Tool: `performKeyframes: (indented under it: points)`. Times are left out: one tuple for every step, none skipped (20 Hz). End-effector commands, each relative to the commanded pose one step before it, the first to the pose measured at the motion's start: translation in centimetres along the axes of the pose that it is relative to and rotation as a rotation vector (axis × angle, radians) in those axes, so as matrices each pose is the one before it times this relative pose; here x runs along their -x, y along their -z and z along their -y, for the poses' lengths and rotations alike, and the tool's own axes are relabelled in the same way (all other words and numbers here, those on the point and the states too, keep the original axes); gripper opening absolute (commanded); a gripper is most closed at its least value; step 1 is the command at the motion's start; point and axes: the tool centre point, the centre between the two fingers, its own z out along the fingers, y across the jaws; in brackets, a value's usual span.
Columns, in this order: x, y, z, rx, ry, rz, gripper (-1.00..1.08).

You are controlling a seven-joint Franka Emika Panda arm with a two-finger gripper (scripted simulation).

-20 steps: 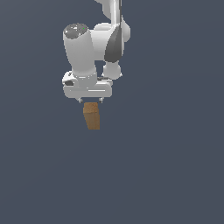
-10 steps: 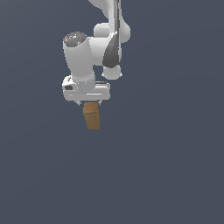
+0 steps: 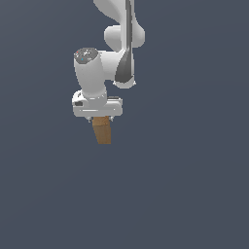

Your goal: Pick up the object and move it to a goal position.

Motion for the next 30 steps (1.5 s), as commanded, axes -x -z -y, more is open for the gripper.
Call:
performKeyframes:
  points:
    - [0.023, -1.064, 0.002, 0.00026, 0.00077, -0.00027, 1.0]
    - [-0.008, -0.317, -0.015, 0.0, 0.0, 0.0, 1.0]
    - [-0.015, -0.261, -0.013, 0.0, 0.0, 0.0, 1.0]
    - [-0.02, -0.203, -0.011, 0.0, 0.0, 0.0, 1.0]
    - [-0.025, -0.132, 0.023, -0.00013, 0.00064, -0.00023, 1.0]
    - [-0.015, -0.082, -0.006, 0.0, 0.0, 0.0, 1.0]
    - [-0.005, -0.027, -0.002, 0.0, 0.0, 0.0, 1.0]
    - [0.0, 0.0, 0.0, 0.0, 0.0, 0.0, -1.0]
    - [0.0, 0.0, 0.0, 0.0, 0.0, 0.0, -1.0]
    - [0.0, 0.0, 0.0, 0.0, 0.0, 0.0, -1.0]
    - [0.0, 0.0, 0.0, 0.0, 0.0, 0.0, -1.0]
    - [0.0, 0.0, 0.0, 0.0, 0.0, 0.0, -1.0]
    - [0.0, 0.0, 0.0, 0.0, 0.0, 0.0, -1.0]
    - [0.0, 0.0, 0.0, 0.0, 0.0, 0.0, -1.0]
    - [0.0, 0.0, 0.0, 0.0, 0.0, 0.0, -1.0]
    - [0.0, 0.0, 0.0, 0.0, 0.0, 0.0, -1.0]
    - [0.0, 0.0, 0.0, 0.0, 0.0, 0.0, -1.0]
    - [0.047, 0.107, -0.061, 0.00008, -0.00067, -0.00016, -1.0]
    - [0.0, 0.007, 0.033, 0.0, 0.0, 0.0, -1.0]
    - [0.0, 0.02, 0.099, 0.0, 0.0, 0.0, -1.0]
    - [0.0, 0.034, 0.166, 0.0, 0.0, 0.0, -1.0]
    - [0.0, 0.047, 0.232, 0.0, 0.0, 0.0, -1.0]
    - [-0.001, 0.06, 0.298, 0.0, 0.0, 0.0, -1.0]
    - [-0.001, 0.074, 0.364, 0.0, 0.0, 0.0, -1.0]
    - [-0.001, 0.087, 0.43, 0.0, 0.0, 0.0, -1.0]
    - [-0.002, 0.101, 0.495, 0.0, 0.0, 0.0, -1.0]
    - [-0.002, 0.114, 0.56, 0.0, 0.0, 0.0, -1.0]
    - [-0.008, 0.131, 0.652, 0.0006, 0.00034, 0.00005, -1.0]
    - [-0.004, 0.141, 0.689, 0.0, 0.0, 0.0, -1.0]
    - [-0.005, 0.154, 0.754, 0.0, 0.0, 0.0, -1.0]
